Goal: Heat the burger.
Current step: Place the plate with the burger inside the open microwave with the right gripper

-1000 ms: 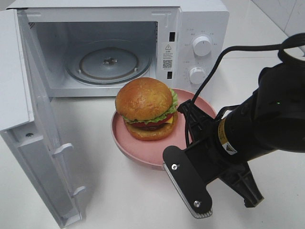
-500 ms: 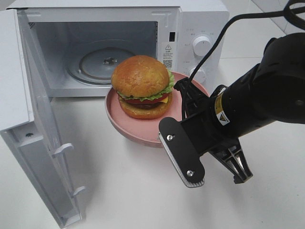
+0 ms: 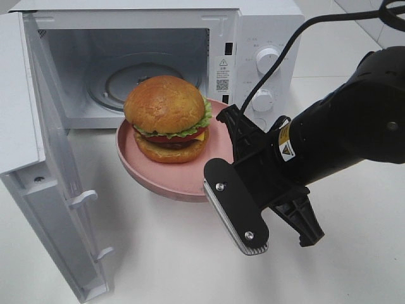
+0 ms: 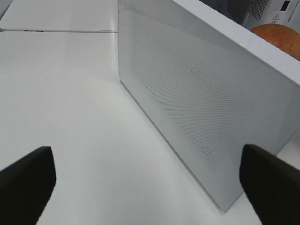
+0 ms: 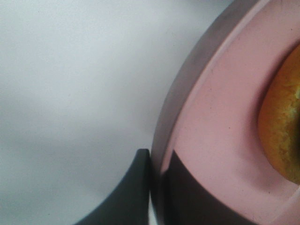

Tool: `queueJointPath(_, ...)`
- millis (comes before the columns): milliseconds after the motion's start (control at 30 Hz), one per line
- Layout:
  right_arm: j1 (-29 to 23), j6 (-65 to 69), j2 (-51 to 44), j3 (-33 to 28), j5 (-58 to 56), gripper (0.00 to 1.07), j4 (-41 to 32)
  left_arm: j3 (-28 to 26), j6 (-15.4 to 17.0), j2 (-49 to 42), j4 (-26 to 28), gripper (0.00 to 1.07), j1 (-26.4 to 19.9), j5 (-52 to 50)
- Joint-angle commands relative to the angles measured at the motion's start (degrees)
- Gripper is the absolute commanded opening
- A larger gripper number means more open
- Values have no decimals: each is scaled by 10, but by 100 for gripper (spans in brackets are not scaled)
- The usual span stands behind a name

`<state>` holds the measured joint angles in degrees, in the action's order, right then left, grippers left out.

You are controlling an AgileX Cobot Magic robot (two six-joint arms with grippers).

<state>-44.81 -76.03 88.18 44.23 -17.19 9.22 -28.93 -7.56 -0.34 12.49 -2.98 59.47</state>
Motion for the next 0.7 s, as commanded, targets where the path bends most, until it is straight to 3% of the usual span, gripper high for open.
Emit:
queueJointPath(33,3,-10,1,11,39,0,11,0,3,-11,5,100,-1,-3)
queueJointPath(300,3,88,15,16,45,0,106,0,3,-11,5,100,-1,-3)
queueJointPath(700,3,130,74,89,37,0,112,0,3,-11,5,100,-1,-3)
